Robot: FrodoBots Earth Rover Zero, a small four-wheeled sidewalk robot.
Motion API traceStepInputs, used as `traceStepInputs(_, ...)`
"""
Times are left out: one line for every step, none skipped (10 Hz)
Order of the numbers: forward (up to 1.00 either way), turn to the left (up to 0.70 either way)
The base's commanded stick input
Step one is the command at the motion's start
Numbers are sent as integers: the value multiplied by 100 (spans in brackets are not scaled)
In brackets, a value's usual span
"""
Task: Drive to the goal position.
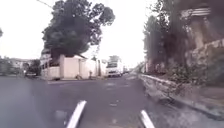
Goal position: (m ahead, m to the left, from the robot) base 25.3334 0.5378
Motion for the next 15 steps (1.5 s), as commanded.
traceStepInputs(100,-1)
traceStepInputs(100,0)
traceStepInputs(100,0)
traceStepInputs(100,0)
traceStepInputs(100,0)
traceStepInputs(100,-36)
traceStepInputs(100,-39)
traceStepInputs(100,-40)
traceStepInputs(100,-40)
traceStepInputs(100,-25)
traceStepInputs(100,-8)
traceStepInputs(100,0)
traceStepInputs(100,-24)
traceStepInputs(100,-40)
traceStepInputs(100,-40)
